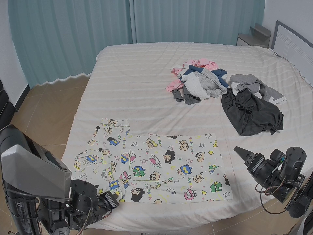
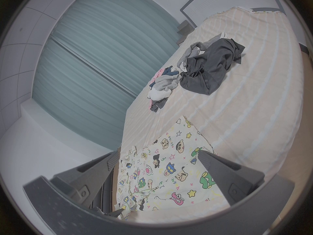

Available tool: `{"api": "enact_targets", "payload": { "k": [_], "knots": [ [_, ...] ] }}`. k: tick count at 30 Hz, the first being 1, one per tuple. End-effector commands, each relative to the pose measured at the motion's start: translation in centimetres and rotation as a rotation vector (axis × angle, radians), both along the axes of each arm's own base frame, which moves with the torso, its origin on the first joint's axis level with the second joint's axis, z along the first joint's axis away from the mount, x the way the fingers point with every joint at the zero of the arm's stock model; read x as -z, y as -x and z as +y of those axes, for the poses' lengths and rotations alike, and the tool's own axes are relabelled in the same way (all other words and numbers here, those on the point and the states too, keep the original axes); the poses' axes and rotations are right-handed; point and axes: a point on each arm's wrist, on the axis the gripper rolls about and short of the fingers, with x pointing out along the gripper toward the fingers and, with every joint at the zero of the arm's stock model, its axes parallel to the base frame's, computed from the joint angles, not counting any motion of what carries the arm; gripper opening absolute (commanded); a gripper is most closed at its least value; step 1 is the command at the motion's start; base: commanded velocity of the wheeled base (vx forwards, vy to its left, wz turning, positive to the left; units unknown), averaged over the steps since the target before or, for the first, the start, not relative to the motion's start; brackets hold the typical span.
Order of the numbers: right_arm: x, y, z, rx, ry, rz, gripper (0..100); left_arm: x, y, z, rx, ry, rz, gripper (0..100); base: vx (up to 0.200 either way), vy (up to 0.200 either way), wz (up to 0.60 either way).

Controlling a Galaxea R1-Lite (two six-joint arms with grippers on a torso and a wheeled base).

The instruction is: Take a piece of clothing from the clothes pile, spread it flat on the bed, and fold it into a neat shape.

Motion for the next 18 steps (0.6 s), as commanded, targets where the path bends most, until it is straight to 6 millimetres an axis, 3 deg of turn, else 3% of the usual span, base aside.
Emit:
{"api": "enact_targets", "payload": {
  "k": [1,7,18],
  "knots": [
    [0.2,0.3,-0.2,-0.001,0.007,0.014,100,-2.2,0.2,0.3,0.017,0.071,-0.075,0,0.000,0.000,0.00],
    [0.2,0.3,-0.2,0.001,0.007,0.014,100,-4.1,0.8,0.6,0.050,0.102,-0.106,0,0.000,0.000,0.00],
    [0.1,0.4,-0.2,0.001,0.007,0.010,100,-0.3,1.0,0.8,0.063,-0.050,0.080,0,0.000,0.000,0.00]
  ]
}}
